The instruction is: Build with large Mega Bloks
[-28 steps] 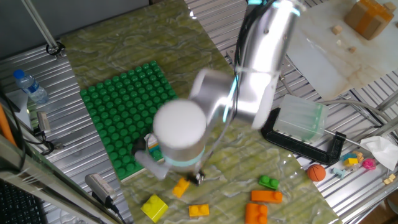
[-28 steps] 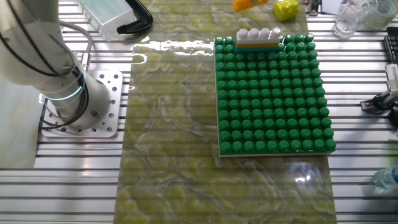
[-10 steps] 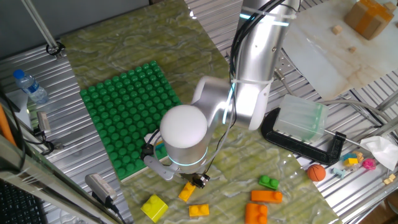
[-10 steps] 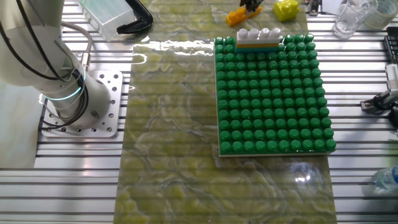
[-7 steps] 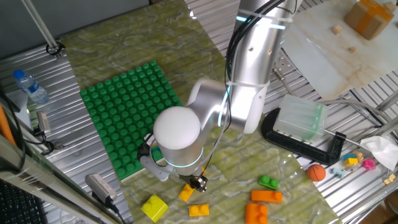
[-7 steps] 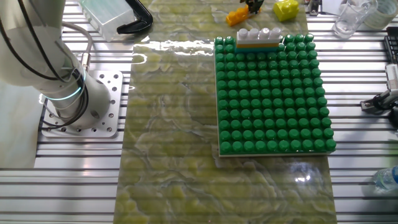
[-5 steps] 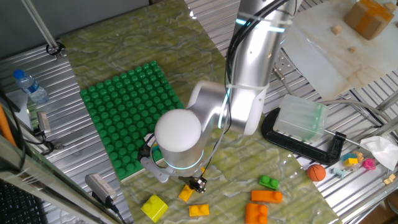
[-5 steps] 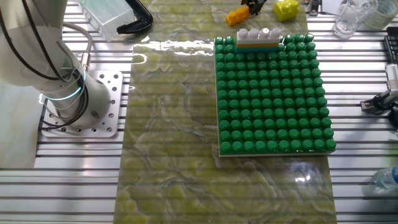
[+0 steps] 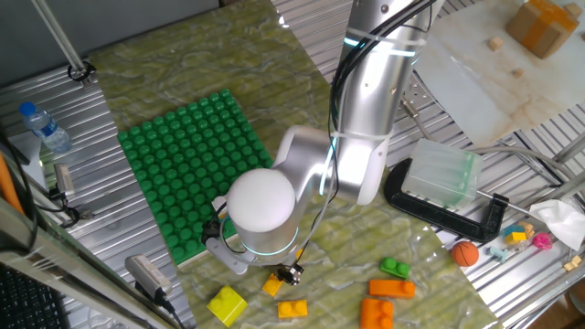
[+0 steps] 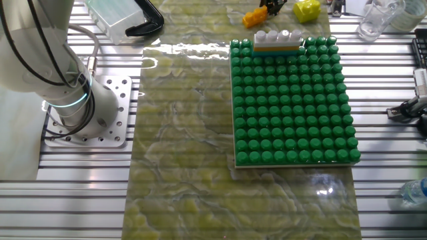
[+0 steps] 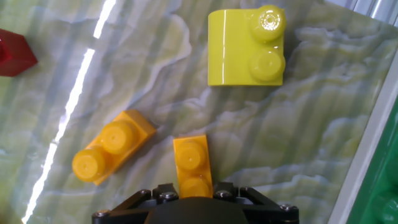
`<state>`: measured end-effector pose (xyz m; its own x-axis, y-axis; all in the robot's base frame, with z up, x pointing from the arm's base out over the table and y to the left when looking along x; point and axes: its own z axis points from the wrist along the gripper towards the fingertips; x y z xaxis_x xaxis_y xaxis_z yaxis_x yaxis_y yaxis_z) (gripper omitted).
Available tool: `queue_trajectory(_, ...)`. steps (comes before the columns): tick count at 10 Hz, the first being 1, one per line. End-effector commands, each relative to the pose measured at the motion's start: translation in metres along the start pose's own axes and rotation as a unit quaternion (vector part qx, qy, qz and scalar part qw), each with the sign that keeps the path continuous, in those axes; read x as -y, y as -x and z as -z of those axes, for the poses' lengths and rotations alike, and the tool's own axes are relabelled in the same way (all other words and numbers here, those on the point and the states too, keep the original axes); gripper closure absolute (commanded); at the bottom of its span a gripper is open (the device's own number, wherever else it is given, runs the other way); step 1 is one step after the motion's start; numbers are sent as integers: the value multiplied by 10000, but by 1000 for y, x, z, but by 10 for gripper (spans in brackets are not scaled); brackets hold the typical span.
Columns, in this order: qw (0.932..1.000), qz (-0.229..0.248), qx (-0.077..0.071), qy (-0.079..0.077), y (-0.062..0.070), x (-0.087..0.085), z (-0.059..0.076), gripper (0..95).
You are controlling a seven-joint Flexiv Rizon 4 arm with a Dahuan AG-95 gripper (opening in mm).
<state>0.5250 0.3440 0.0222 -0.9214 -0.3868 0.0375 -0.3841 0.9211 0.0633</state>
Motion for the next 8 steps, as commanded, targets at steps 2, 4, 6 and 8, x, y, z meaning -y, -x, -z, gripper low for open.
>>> queue_trajectory(2,10000,38,6,-5,1,1,-5,570)
queue_trajectory(4,10000,39,17,-9,1,1,-5,760)
queue_trajectory(6,10000,39,17,-9,1,1,-5,760)
queue_trajectory(8,10000,39,17,-9,1,1,-5,760)
